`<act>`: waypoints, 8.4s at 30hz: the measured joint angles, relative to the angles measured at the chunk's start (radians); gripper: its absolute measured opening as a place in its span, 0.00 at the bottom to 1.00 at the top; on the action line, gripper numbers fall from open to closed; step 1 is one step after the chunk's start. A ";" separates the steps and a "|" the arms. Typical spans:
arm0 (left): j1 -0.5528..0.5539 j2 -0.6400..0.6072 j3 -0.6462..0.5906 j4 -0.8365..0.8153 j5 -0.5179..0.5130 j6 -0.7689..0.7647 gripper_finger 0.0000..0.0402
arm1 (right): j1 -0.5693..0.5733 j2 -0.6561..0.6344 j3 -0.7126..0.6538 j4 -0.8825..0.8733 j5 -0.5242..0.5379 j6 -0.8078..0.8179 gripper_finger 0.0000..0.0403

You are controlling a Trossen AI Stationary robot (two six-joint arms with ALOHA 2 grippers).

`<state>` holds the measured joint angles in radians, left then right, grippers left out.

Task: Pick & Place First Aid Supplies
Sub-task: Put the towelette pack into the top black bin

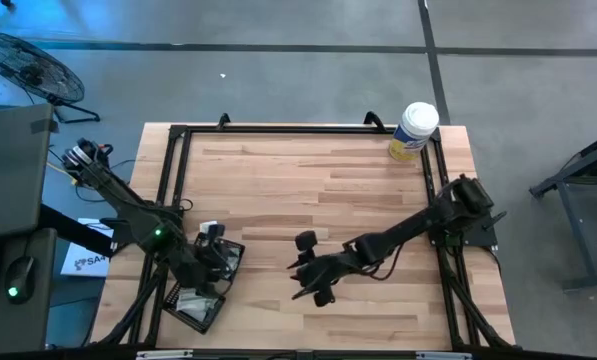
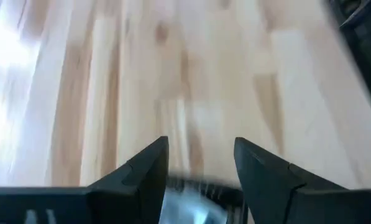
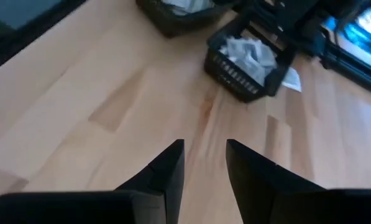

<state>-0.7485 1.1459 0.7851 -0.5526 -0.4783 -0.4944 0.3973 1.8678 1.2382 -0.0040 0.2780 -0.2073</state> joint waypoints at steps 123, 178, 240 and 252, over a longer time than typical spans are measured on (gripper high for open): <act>0.696 -1.122 -0.738 0.571 0.294 0.510 0.03 | -0.295 -1.606 -1.230 0.359 -0.356 0.364 0.01; 0.696 0.030 0.317 -0.738 0.339 -0.375 0.00 | -0.295 -1.606 -1.230 0.359 -0.356 0.364 0.02; 0.892 0.219 -0.137 -0.243 0.634 -0.453 0.40 | -0.295 -1.605 -1.230 0.344 -0.352 0.364 0.01; 0.896 0.215 -0.104 -0.160 0.513 -0.383 0.40 | -0.295 -1.605 -1.230 0.343 -0.353 0.364 0.01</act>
<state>0.1471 1.3612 0.6811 -0.7124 0.0344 -0.8770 0.1024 0.2623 0.0086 0.3393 -0.0745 0.1566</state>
